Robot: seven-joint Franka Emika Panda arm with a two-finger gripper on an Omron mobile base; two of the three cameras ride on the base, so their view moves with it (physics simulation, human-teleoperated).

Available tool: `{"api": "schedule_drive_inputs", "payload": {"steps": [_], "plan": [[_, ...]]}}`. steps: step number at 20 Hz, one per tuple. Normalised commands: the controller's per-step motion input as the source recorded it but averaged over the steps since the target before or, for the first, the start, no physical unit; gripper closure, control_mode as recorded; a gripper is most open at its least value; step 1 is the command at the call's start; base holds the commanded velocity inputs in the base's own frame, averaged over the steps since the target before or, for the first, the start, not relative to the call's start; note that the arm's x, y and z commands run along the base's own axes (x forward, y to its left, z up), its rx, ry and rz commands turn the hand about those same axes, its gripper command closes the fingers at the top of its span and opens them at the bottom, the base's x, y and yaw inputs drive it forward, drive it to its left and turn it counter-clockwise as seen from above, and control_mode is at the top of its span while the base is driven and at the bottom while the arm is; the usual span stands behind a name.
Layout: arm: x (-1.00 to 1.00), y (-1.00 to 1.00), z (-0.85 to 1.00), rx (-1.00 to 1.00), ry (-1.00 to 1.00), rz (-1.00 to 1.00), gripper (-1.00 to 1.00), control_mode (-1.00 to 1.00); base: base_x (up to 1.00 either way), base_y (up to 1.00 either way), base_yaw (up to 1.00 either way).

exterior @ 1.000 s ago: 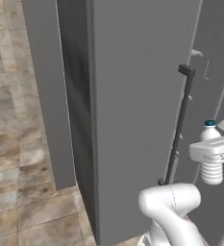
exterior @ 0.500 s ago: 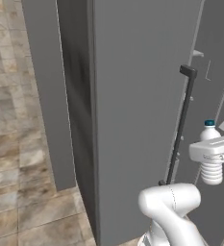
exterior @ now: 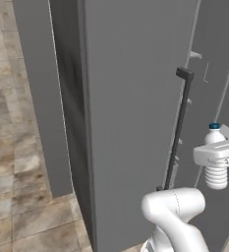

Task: Take the bottled waters from the counter and place them in the freezer to freeze. Close the freezer door after placing the bottles.

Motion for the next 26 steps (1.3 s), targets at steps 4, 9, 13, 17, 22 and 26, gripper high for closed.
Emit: {"api": "schedule_drive_inputs", "payload": {"steps": [4, 9, 13, 17, 22, 26], "plan": [[0.00, 0.00, 0.00, 0.00, 0.00, 0.00, 1.00, 1.00, 0.23, -0.48, -0.09], [0.00, 0.00, 0.00, 0.00, 0.00, 0.00, 1.00, 1.00, 0.29, -0.48, -0.06], [0.00, 0.00, 0.00, 0.00, 0.00, 0.00, 1.00, 1.00, 0.37, -0.47, -0.03], [0.00, 0.00, 0.00, 0.00, 0.00, 0.00, 1.00, 1.00, 0.40, -0.50, 0.00], [0.00, 0.00, 0.00, 0.00, 0.00, 0.00, 1.00, 1.00, 0.44, -0.41, 0.00], [0.00, 0.00, 0.00, 0.00, 0.00, 0.00, 1.00, 1.00, 0.44, -0.27, 0.00]]}}
